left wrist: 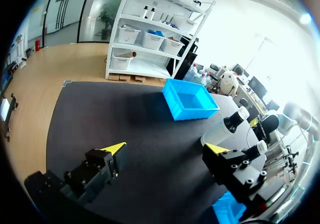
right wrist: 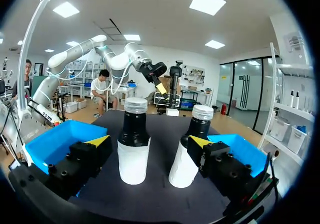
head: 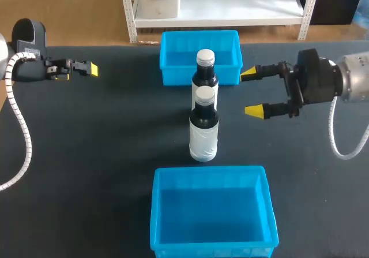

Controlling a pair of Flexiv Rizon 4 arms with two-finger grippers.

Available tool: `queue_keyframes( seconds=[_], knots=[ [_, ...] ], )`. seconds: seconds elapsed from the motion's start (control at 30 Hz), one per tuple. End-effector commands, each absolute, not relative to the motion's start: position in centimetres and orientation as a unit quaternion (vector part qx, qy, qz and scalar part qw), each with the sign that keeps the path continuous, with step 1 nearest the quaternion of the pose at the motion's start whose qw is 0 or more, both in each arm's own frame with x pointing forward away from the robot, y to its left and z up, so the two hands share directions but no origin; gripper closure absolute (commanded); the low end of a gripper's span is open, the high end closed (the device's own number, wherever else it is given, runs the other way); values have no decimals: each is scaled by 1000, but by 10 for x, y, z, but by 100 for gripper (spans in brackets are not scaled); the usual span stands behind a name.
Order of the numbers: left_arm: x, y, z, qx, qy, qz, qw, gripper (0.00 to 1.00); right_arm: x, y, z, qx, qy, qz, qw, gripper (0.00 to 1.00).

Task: Pick up the bottle, and place it in the far bin if it is heavy, or in the near bin if it is light.

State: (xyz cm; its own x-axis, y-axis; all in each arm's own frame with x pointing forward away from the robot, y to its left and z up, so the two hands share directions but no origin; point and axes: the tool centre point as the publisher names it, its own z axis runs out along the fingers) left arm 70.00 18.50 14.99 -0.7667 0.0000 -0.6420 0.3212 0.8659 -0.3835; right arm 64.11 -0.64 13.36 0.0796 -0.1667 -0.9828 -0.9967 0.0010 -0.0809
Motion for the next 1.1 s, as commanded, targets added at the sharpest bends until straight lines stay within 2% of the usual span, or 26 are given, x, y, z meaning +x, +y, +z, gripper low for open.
queue_keyframes(
  seconds=[0.03, 1.1],
  knots=[
    [700, 185, 150, 88, 908, -243, 330, 0, 643, 4, 130, -557, 522, 442, 471, 0],
    [700, 185, 150, 88, 908, -243, 330, 0, 621, 56, 128, -572, 508, 462, 449, 0]
  ],
)
